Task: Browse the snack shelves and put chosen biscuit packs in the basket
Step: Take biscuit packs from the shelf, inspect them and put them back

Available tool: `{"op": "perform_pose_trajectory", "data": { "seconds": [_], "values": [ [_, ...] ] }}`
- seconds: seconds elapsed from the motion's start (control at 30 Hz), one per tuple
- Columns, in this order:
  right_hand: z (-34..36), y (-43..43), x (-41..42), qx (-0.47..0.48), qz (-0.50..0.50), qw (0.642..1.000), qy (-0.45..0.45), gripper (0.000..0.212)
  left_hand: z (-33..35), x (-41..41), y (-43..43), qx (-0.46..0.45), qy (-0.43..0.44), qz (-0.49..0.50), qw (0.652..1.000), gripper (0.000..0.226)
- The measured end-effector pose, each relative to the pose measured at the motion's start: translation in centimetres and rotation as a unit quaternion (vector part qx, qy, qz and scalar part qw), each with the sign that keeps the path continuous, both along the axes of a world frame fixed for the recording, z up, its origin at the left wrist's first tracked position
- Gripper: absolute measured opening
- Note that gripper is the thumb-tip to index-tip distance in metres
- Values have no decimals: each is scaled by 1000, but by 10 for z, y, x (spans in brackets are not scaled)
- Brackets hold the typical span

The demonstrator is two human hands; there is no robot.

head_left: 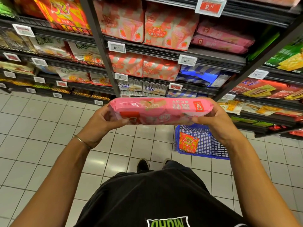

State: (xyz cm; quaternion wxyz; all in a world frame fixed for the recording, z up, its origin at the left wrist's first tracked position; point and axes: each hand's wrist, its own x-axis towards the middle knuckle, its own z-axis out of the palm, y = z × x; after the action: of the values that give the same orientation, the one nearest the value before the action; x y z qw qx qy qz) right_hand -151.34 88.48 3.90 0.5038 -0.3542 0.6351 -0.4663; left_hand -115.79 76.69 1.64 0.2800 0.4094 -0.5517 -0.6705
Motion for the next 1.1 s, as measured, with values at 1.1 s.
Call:
{"op": "perform_pose_trajectory", "data": {
  "seconds": [1.1],
  "values": [
    [-28, -1, 35, 295, 6, 945, -143, 51, 55, -34, 12, 89, 115, -15, 989, 116]
  ]
}}
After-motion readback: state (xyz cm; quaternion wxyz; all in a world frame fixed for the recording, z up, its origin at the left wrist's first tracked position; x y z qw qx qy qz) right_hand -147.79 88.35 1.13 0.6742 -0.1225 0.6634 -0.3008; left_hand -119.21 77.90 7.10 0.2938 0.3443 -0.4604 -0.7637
